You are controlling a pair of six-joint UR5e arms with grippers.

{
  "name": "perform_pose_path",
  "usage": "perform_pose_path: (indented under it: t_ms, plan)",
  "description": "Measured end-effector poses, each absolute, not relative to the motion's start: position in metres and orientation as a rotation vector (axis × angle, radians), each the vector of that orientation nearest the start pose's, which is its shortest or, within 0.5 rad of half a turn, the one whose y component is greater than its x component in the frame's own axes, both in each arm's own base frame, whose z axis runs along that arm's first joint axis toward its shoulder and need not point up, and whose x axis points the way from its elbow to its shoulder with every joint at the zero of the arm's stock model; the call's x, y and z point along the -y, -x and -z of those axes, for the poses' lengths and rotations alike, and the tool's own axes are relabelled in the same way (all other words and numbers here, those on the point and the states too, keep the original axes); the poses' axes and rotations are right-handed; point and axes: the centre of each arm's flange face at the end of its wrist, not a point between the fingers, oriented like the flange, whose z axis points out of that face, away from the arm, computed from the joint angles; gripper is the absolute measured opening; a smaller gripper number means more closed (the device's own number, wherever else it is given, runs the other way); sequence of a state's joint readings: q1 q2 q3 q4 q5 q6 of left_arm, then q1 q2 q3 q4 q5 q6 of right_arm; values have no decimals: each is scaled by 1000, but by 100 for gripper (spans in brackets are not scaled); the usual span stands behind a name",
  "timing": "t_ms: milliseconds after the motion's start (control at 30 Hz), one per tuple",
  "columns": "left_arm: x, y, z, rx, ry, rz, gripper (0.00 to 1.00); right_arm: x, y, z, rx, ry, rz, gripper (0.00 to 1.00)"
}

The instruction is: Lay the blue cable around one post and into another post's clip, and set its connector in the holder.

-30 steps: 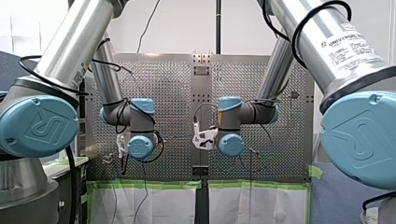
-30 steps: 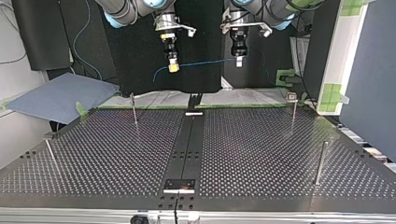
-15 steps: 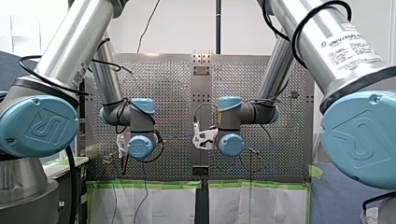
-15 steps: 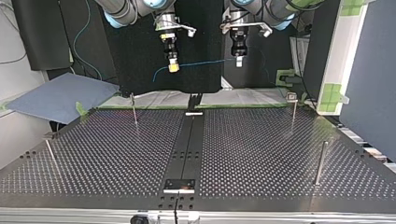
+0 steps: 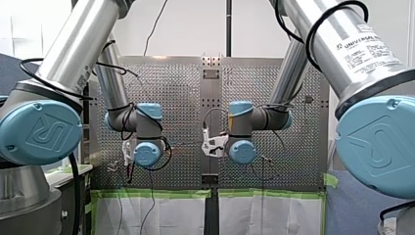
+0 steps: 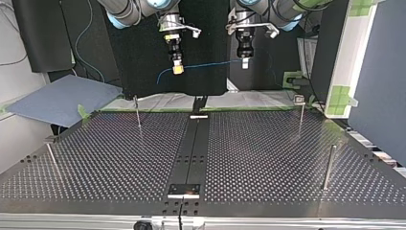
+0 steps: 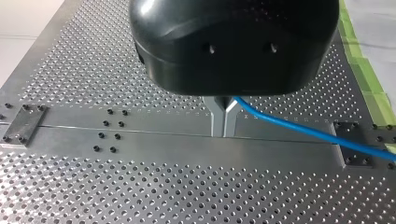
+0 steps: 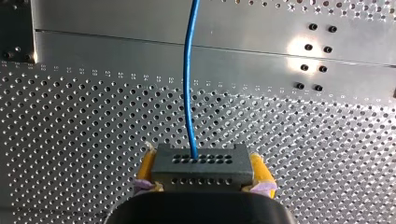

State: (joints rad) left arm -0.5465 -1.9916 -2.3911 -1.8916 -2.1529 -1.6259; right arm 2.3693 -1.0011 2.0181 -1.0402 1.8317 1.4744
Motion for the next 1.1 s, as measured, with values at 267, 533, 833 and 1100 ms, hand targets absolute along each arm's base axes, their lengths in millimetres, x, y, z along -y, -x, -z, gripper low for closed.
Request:
perform_pose_path:
  t_ms: [267,533,833,1100]
  plan:
    - [267,-288,-80,-1562,75,19,0,296,-458,-89,811,-1590,-1544,0]
    - [267,-288,-80,-1562,75,19,0,296,-458,-89,811,-1590,-1544,0]
    - [267,-288,-80,-1562,75,19,3,296,-458,-89,810,-1590,-1544,0]
    - [267,-288,-80,-1562,75,19,3,296,-458,-89,811,-1590,-1544,0]
